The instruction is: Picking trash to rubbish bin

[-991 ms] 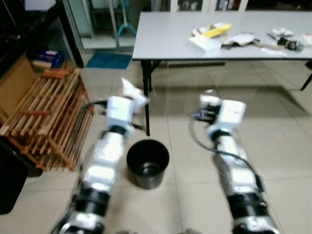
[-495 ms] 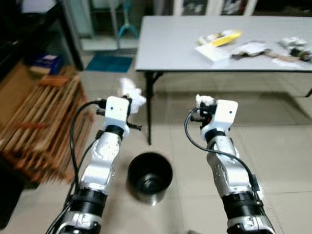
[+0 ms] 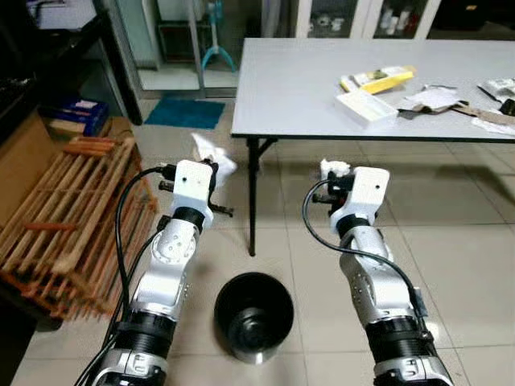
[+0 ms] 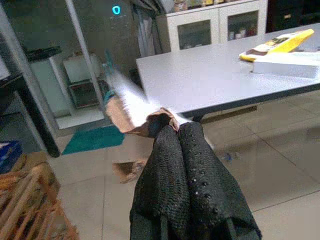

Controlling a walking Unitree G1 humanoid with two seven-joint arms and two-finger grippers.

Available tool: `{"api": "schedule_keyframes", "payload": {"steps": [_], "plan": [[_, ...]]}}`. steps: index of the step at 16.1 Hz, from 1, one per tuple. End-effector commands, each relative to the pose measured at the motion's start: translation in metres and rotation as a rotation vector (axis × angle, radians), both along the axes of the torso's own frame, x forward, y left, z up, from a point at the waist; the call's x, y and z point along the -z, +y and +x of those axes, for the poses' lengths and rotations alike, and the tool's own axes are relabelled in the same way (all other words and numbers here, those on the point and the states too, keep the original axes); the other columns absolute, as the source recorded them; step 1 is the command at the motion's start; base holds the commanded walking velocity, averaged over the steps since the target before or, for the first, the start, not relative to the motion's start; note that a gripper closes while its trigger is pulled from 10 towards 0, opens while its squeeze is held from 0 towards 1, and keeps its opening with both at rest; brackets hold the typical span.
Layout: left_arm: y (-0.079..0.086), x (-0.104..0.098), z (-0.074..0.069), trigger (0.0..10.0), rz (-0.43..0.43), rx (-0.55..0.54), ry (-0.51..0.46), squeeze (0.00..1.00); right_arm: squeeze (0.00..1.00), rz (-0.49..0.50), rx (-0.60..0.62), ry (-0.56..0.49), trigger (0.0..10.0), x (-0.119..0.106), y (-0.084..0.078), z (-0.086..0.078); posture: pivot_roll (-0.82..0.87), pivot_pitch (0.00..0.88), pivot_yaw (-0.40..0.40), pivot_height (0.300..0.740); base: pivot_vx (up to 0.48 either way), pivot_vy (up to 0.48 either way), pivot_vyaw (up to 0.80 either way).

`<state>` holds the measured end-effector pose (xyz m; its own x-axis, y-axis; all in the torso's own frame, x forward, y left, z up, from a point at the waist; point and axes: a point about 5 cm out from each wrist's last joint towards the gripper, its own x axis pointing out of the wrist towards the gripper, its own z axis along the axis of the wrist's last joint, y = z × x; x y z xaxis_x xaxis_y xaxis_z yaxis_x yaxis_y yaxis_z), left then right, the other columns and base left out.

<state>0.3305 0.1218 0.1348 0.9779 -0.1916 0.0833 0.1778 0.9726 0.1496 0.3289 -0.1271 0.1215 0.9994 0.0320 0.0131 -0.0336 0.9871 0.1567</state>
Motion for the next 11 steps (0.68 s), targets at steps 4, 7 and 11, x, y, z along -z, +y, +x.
{"api": "schedule_keyframes", "payload": {"steps": [4, 7, 11], "plan": [[-0.011, -0.003, 0.000, 10.0, -0.010, 0.037, -0.010, 0.00, 0.00, -0.004, 0.024, 0.006, 10.0, -0.001, -0.009, 0.001, 0.02, 0.038, 0.009, 0.737, 0.274, 0.000, 0.00], [-0.014, 0.013, 0.003, 10.0, 0.009, 0.058, 0.049, 0.00, 0.00, -0.009, 0.027, 0.013, 10.0, -0.001, -0.010, 0.002, 0.02, 0.038, 0.007, 0.737, 0.000, 0.000, 0.00], [-0.025, 0.062, 0.006, 10.0, 0.041, 0.114, 0.274, 0.00, 0.00, -0.015, 0.029, 0.013, 10.0, -0.002, -0.011, 0.003, 0.00, 0.039, 0.004, 0.737, 0.000, 0.000, 0.00]]}}
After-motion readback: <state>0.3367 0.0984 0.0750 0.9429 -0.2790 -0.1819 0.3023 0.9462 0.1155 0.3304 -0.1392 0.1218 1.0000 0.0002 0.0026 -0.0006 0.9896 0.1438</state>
